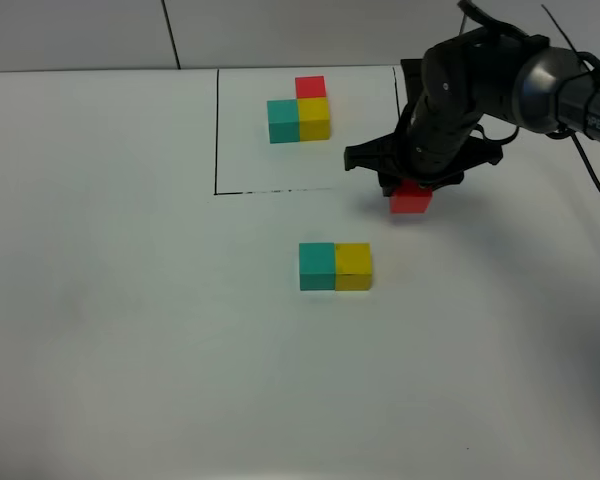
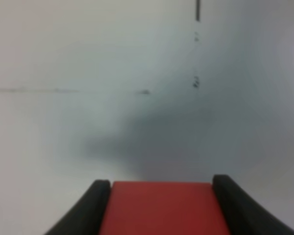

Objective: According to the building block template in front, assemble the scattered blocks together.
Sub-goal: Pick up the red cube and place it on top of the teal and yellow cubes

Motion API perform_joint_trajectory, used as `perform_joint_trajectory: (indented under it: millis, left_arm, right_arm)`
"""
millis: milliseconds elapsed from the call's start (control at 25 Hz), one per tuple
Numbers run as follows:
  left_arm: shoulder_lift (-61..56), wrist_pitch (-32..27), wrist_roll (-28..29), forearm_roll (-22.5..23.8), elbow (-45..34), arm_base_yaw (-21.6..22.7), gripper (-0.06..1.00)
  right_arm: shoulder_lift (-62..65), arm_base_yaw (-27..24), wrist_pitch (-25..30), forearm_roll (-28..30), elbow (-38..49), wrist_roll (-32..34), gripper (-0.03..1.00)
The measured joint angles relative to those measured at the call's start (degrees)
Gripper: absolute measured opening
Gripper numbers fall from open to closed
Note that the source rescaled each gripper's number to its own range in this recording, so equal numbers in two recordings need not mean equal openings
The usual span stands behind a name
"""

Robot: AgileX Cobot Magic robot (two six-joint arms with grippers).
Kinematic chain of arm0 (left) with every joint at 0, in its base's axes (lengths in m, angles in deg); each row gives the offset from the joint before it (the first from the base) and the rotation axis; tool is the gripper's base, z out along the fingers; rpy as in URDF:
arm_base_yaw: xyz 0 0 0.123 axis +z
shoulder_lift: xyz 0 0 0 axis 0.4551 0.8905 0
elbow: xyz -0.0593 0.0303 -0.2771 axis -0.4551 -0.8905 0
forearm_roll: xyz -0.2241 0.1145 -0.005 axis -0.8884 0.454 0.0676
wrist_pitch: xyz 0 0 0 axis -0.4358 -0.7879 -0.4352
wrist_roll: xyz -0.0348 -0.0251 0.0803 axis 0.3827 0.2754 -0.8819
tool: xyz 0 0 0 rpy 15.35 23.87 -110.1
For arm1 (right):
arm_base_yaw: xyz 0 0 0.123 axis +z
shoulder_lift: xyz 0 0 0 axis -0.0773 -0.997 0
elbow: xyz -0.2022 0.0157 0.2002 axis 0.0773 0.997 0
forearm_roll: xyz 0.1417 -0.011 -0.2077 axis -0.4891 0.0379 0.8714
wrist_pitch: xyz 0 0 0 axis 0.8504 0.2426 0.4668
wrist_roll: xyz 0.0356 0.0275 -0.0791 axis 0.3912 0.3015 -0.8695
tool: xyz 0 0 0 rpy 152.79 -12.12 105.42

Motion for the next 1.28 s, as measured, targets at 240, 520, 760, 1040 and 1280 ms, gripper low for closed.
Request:
perform_joint_trajectory:
  millis: [240,520,760,1040,1280]
  left_arm:
    - [0.00,0.00,0.00,0.00,0.00,0.00,0.80]
    - [0.00,0.00,0.00,0.00,0.00,0.00,0.80]
    - [0.00,0.00,0.00,0.00,0.00,0.00,0.80]
    - [0.00,0.00,0.00,0.00,0.00,0.00,0.80]
    - [0.00,0.00,0.00,0.00,0.00,0.00,0.80]
  right_arm:
    - [-3.22,4.01,4.86,2.55,-5.13,4.91,0.02]
    - [-6.63,6.41,5.59,0.51,-6.20,5.25,0.02]
    - [-8.18,6.41,4.87,-0.25,-6.68,6.14,0.02]
    - [-8.98,6.62,3.89,-2.22,-6.68,6.67,0.02]
    - [-9.33,7.01,3.90,-2.22,-6.87,7.30,0.02]
